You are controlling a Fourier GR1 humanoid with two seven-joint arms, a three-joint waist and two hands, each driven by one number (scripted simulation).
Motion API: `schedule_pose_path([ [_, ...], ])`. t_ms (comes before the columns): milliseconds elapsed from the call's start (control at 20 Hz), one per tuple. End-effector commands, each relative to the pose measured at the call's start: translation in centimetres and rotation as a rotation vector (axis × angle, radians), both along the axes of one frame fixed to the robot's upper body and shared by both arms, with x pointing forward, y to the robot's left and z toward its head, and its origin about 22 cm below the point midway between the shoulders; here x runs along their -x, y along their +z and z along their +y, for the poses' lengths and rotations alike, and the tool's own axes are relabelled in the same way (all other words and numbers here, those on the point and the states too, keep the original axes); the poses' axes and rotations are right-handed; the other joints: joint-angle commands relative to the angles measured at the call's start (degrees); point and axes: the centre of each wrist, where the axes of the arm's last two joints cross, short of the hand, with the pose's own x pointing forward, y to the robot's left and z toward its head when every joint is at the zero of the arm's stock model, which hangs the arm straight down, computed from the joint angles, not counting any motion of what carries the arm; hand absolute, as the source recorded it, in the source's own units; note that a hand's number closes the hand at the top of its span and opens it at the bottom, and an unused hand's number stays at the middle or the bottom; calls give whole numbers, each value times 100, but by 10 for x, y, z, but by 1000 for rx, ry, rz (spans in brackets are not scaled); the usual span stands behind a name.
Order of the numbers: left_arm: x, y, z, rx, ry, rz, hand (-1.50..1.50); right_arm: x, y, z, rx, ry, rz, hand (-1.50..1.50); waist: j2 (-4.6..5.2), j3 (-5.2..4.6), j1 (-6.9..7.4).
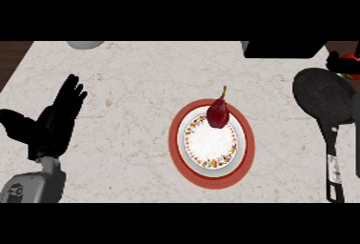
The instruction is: Pick the tomato from the plate and place it in the pan
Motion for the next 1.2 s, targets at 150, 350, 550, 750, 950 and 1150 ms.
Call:
schedule_pose_path([
  [150,7,-30,-5,6,-14,4,0,3,-40,-63,-23,24,0,150,24,1,50],
  [350,-5,4,-1,-6,-21,-2,0,4,-75,-77,-68,81,20,150,50,10,138],
  [550,-13,5,-8,13,-37,-9,0,10,-92,-91,-70,94,33,150,74,15,172],
  [750,1,-10,-23,6,-44,-19,0,24,-128,-90,-153,-19,138,150,105,22,244],
  [950,3,4,-5,15,-57,-17,0,28,-125,-102,-333,-85,164,-150,98,26,288],
  [1150,-17,11,-8,8,-34,-28,0,38,-137,-107,-349,-27,164,-150,129,32,236],
])
